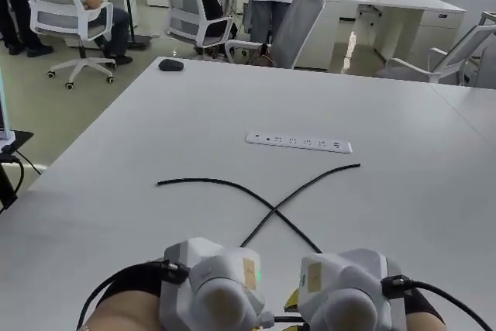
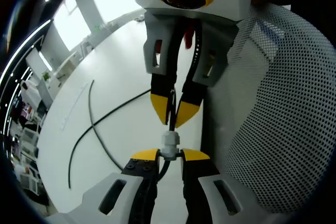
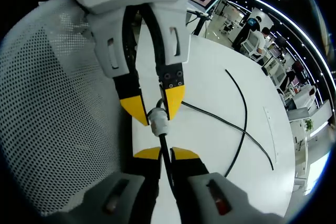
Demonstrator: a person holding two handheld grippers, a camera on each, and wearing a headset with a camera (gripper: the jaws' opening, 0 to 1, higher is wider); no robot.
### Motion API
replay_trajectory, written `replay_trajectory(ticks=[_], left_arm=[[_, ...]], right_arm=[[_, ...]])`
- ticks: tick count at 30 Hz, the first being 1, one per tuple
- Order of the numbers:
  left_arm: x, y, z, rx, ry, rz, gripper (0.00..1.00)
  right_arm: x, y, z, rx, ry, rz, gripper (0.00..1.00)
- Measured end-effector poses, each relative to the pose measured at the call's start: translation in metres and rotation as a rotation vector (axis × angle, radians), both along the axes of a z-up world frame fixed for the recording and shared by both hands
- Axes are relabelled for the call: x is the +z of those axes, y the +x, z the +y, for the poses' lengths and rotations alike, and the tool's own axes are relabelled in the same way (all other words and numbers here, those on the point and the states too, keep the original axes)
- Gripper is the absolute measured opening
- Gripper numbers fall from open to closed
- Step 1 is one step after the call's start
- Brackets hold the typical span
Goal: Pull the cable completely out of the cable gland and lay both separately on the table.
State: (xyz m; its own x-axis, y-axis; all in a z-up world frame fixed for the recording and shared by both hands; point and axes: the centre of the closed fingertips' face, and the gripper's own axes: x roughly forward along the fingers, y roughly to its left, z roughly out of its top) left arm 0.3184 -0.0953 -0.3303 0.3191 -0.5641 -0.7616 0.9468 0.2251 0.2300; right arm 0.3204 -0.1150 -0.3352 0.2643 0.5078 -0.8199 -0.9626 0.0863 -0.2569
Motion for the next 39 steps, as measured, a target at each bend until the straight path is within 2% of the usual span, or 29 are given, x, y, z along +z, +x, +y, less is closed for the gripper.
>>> replay_trajectory(ticks=[2, 4, 10, 18, 19, 21, 24, 27, 29, 35, 36, 38, 39], left_arm=[[0.001, 0.0, 0.0, 0.0, -0.007, 0.001, 0.17], [0.001, 0.0, -0.001, -0.001, -0.01, 0.001, 0.17], [0.004, 0.006, -0.001, 0.028, -0.032, -0.005, 0.17], [0.007, 0.008, 0.0, 0.052, -0.042, -0.004, 0.17], [0.005, 0.011, 0.008, 0.061, -0.007, -0.022, 0.17], [0.004, 0.013, 0.013, 0.083, -0.013, -0.012, 0.17], [0.009, 0.02, 0.018, 0.108, -0.021, -0.018, 0.15], [0.01, 0.019, 0.017, 0.108, -0.023, -0.016, 0.15], [0.008, 0.019, 0.017, 0.098, -0.003, -0.023, 0.15], [0.008, 0.014, 0.015, 0.08, 0.001, -0.018, 0.15], [0.009, 0.013, 0.014, 0.077, 0.001, -0.017, 0.15], [0.016, 0.009, 0.003, 0.082, -0.077, 0.014, 0.15], [0.019, 0.01, 0.001, 0.078, -0.085, 0.007, 0.15]], right_arm=[[-0.002, -0.002, -0.001, 0.0, -0.003, 0.011, 0.04], [-0.002, 0.0, -0.001, 0.003, -0.009, 0.001, 0.04], [0.001, 0.005, -0.003, -0.025, 0.011, 0.004, 0.03], [0.001, 0.005, -0.004, -0.036, 0.016, 0.011, 0.03], [-0.001, 0.007, -0.009, -0.046, -0.006, 0.004, 0.02], [-0.002, 0.008, -0.013, -0.068, -0.003, 0.02, 0.03], [-0.005, 0.011, -0.02, -0.092, -0.03, 0.016, 0.02], [-0.005, 0.01, -0.021, -0.104, -0.031, 0.025, 0.03], [-0.006, 0.007, -0.02, -0.085, -0.037, 0.022, 0.03], [-0.011, 0.0, -0.02, -0.068, -0.068, 0.053, 0.03], [-0.008, 0.0, -0.015, -0.088, -0.021, 0.076, 0.04], [-0.001, 0.0, -0.005, -0.131, 0.077, 0.135, 0.05], [0.001, 0.0, -0.003, -0.142, 0.101, 0.151, 0.06]])
